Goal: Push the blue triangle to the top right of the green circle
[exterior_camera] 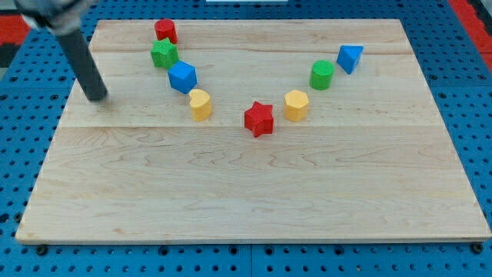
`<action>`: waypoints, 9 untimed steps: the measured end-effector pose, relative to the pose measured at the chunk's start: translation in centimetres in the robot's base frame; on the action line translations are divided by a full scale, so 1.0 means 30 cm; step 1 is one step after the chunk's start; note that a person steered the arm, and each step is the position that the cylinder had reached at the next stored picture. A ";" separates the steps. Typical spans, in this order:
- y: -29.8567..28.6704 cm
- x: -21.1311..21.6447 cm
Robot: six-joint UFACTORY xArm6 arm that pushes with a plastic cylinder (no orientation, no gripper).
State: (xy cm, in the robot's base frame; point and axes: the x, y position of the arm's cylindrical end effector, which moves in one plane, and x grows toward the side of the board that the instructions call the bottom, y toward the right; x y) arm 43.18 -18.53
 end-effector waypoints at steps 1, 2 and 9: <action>0.352 0.213; 0.552 0.407; 0.963 -0.440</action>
State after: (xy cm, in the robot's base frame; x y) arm 29.98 10.36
